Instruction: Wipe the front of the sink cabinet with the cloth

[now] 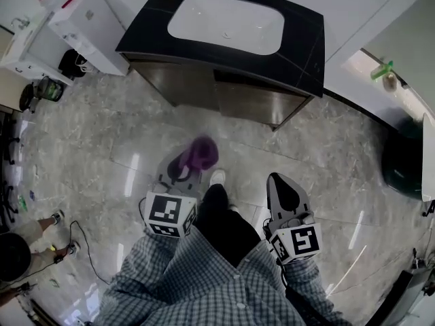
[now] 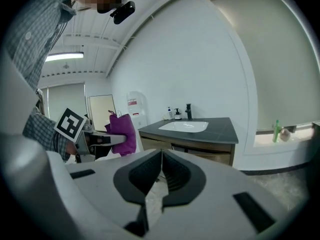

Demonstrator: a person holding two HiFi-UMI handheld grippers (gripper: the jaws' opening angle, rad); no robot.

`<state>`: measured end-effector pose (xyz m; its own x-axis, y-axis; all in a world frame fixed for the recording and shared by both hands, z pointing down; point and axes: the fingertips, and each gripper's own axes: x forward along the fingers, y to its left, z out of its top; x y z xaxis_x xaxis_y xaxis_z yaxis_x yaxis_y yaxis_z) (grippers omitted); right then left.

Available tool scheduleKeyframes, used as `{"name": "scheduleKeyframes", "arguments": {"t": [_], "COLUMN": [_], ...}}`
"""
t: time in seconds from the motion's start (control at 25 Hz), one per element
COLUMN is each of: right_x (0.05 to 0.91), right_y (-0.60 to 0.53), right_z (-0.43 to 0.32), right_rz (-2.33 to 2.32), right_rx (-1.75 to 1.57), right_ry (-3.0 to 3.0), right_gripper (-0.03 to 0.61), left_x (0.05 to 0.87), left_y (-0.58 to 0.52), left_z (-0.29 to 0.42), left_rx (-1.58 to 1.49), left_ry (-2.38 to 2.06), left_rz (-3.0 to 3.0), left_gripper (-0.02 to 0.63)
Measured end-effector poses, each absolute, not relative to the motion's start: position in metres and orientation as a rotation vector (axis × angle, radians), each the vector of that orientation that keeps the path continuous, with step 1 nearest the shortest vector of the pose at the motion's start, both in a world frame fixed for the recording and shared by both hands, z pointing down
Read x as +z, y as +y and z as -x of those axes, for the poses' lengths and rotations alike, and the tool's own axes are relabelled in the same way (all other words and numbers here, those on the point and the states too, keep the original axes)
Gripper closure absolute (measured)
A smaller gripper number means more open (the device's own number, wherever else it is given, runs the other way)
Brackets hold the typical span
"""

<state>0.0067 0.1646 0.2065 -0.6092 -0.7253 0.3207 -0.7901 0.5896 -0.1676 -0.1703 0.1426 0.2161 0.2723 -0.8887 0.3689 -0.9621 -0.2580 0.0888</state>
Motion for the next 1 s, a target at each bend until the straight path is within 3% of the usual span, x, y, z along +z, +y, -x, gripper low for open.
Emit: {"name": "scheduleKeyframes", "arguments": {"t": [0.4, 1.0], "right_x": [0.191, 0.142], "right_y": [0.24, 0.235], "right_z": [-0.019, -0.013], "right_rz": [-1.187, -1.269], "right_rx": [0.406, 0.27], "right_ry": [-2.659, -2.681], "right_gripper": [0.56, 0.56], "left_x": [0.184, 0.144], "left_y": [0.222, 0.236], "left_z": [0.133, 0.121], "left_rx": [0.308, 0.294], "left_ry": [-1.704, -1.548], "left_rz": [-2.245, -2.388], "left_gripper": [0.545, 0.545]}}
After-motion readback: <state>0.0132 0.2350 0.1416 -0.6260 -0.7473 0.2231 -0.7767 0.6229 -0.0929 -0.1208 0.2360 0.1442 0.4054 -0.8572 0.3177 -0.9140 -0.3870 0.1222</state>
